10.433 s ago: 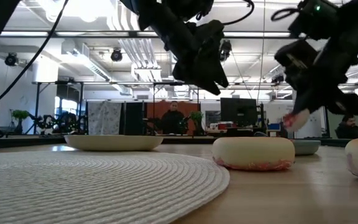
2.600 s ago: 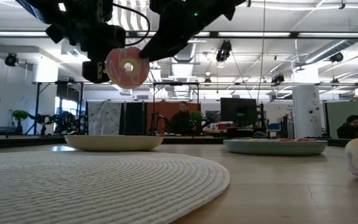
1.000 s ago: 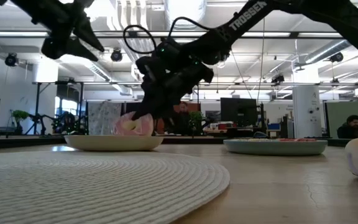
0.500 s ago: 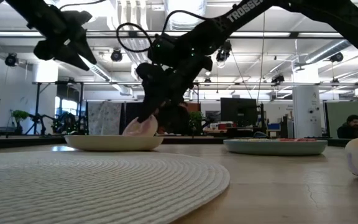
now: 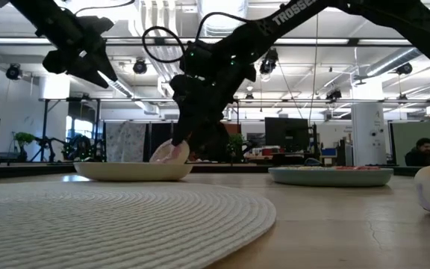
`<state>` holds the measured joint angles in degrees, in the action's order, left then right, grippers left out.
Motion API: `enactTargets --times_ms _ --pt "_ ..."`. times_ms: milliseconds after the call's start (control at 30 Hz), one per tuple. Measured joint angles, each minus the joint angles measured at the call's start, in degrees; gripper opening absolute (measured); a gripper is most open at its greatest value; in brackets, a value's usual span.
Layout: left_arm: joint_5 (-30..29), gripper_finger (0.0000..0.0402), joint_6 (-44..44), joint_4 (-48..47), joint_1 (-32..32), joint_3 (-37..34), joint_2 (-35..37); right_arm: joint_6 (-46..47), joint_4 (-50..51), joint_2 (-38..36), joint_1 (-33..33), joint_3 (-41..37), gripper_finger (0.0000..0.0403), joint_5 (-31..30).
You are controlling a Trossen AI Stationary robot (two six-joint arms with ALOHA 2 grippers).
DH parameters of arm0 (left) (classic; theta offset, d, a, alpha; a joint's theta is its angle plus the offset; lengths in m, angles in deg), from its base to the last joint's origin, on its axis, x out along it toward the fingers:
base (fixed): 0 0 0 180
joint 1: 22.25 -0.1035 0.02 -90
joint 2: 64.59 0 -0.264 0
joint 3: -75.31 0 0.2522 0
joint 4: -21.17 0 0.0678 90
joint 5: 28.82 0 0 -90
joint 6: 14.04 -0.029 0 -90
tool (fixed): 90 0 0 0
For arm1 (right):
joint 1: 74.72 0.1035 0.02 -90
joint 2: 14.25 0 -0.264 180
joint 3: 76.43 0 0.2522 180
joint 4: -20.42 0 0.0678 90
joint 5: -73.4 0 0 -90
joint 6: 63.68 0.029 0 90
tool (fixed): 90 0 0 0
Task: Pick & Place donuts
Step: Put the pink donut on the brown plate
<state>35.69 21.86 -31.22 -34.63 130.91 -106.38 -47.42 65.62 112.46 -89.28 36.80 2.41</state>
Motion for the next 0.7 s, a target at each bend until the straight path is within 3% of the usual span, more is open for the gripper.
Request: enactTargets --times_ms 67,300,467,567,700 --pt "0.0 0.0142 0.0 0.0 0.0 0.0 -0.3 -0.4 -0.9 0.6 0.0 0.0 0.0176 3.1" --pt "0.1 0.0142 0.9 0.2 0.0 0.0 -1.7 -2.5 -2.3 1.3 0.2 0.2 0.0139 5.3" --pt "0.1 0.0142 1.6 0.5 0.0 0.0 -2.4 -2.9 -4.4 1.3 0.3 0.5 0.0086 5.5" --pt "0.5 0.0142 1.7 0.5 0.0 0.0 -2.4 -0.1 -6.8 1.3 0.1 0.6 0.0046 6.8" --pt "0.6 0.0142 1.7 0.5 0.0 0.0 -2.4 6.5 -10.9 1.3 -0.7 0.6 0.0017 12.9"
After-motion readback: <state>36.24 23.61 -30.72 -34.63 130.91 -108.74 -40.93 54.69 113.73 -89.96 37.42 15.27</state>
